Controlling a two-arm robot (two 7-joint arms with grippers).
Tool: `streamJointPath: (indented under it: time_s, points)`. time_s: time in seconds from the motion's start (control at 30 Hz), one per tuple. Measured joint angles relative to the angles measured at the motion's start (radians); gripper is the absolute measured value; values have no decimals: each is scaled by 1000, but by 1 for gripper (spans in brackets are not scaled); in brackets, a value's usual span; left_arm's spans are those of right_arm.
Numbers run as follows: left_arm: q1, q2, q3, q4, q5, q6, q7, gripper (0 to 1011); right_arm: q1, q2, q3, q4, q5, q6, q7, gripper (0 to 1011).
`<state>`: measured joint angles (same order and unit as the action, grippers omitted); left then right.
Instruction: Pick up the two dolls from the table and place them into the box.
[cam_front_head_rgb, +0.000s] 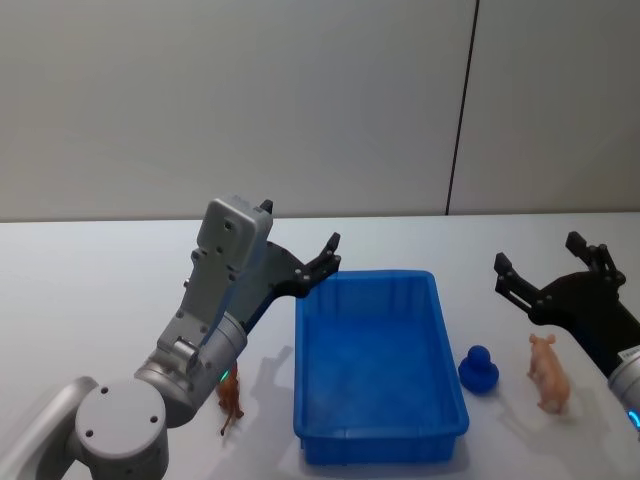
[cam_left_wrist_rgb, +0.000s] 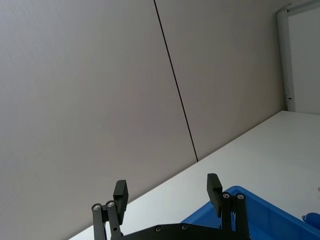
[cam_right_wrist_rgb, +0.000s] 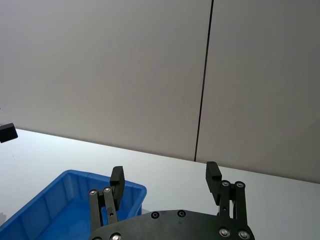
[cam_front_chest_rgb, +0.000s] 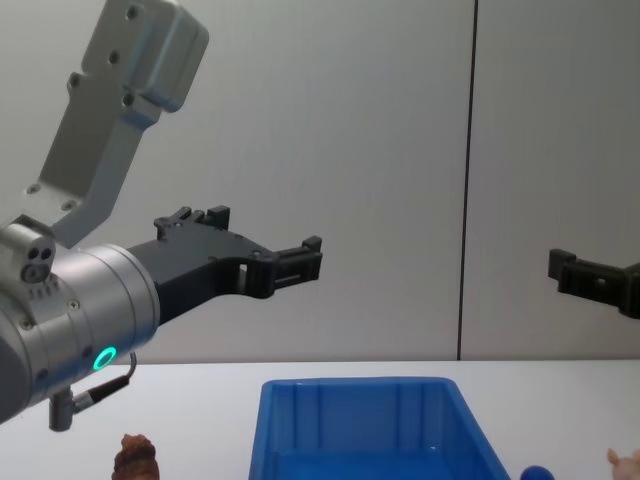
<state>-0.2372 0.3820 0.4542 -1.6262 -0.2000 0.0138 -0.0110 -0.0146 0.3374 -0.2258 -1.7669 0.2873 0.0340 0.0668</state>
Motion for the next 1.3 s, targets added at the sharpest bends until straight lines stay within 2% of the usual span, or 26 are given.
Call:
streamJointPath:
  time_s: [1.3]
  points:
    - [0, 0, 0, 0, 0, 0, 0, 1001, 0, 1, 1, 0, 0, 0, 0, 1001]
